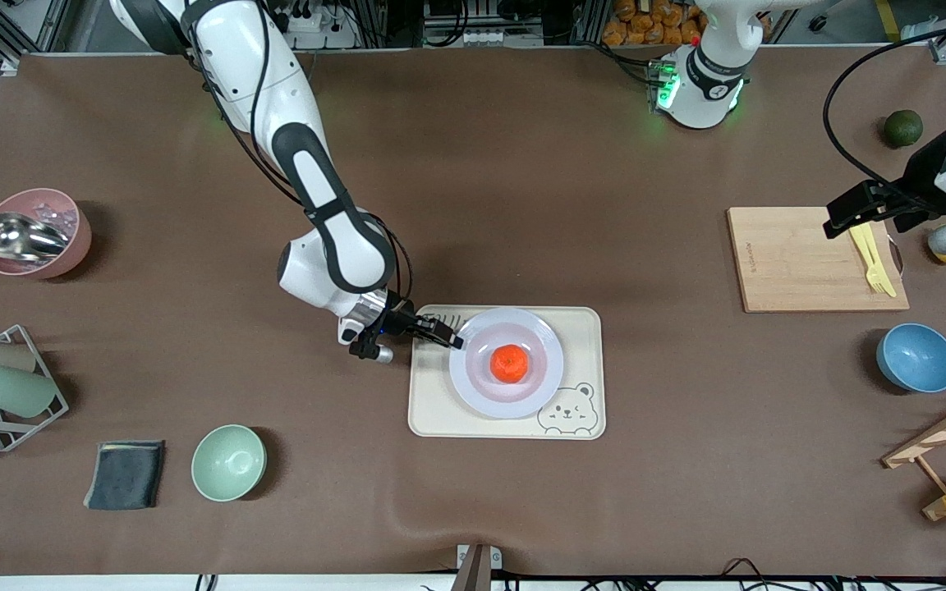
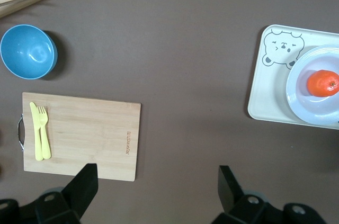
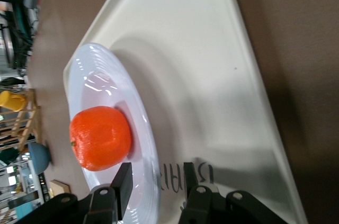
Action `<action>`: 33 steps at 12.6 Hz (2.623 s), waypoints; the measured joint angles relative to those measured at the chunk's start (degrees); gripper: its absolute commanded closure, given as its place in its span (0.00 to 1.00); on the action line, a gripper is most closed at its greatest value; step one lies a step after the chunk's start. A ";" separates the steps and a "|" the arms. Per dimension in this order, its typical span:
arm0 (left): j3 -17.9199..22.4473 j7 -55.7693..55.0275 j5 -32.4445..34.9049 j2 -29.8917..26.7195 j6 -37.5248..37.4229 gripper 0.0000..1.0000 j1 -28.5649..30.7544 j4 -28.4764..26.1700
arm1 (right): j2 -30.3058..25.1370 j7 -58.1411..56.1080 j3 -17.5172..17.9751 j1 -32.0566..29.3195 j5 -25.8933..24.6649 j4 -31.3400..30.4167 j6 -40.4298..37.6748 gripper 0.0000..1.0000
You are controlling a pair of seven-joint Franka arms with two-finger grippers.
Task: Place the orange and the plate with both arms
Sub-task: 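Open the right gripper and draw it back from the plate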
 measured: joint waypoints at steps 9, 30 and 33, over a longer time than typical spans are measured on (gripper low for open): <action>0.00 0.00 0.00 0.03 0.14 0.00 0.00 -0.03 | -1.85 13.54 -4.66 -9.70 -22.16 3.30 -21.15 0.40; 0.21 0.05 0.10 -2.39 -3.55 0.00 0.78 0.71 | -9.36 3.65 -19.56 -21.82 -55.44 14.94 -51.92 0.00; 0.22 0.06 0.10 -2.39 -3.55 0.00 0.79 0.70 | -13.19 3.62 -12.63 -30.30 -63.89 15.45 -52.46 0.00</action>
